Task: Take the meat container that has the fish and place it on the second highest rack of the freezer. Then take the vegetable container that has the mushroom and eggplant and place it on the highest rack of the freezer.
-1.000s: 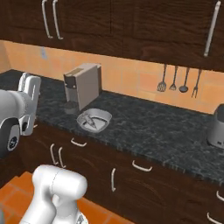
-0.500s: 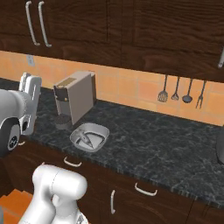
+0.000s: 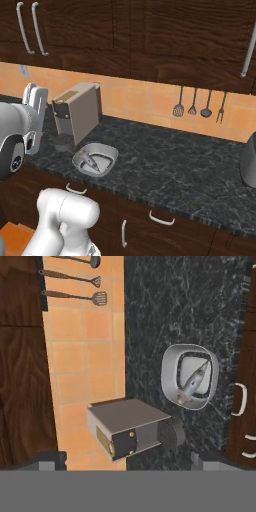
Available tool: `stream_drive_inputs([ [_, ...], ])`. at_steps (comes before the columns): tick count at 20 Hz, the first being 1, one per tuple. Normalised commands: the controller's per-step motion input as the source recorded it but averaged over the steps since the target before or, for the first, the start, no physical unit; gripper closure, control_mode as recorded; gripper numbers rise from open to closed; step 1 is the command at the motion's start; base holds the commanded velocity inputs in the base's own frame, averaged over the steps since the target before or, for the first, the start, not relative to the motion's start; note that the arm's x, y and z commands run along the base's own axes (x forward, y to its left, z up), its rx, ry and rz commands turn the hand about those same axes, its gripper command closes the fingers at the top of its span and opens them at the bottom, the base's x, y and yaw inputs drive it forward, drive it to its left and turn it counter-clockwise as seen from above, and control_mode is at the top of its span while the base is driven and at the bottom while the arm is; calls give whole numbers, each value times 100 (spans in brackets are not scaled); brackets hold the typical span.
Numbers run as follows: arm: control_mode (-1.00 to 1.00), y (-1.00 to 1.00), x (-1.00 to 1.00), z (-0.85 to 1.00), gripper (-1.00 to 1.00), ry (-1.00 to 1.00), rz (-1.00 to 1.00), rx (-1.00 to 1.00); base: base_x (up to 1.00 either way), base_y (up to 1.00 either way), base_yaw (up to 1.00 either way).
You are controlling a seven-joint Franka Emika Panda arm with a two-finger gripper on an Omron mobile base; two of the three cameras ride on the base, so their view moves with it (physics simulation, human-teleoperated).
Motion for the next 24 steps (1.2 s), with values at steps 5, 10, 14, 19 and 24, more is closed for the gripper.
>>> stream_drive_inputs([
  [5,100,0,0,0,-100,0,0,0,0,0,0],
  [10,-100,-27,3,-18,-100,1,9,3,6,0,1],
  [14,-100,-56,0,-37,-100,1,34,6,0,0,0],
  [19,-100,-10,15,-66,-100,18,23,1,0,0,0],
  [24,-100,7,64,-90,-100,64,7,0,0,0,0],
])
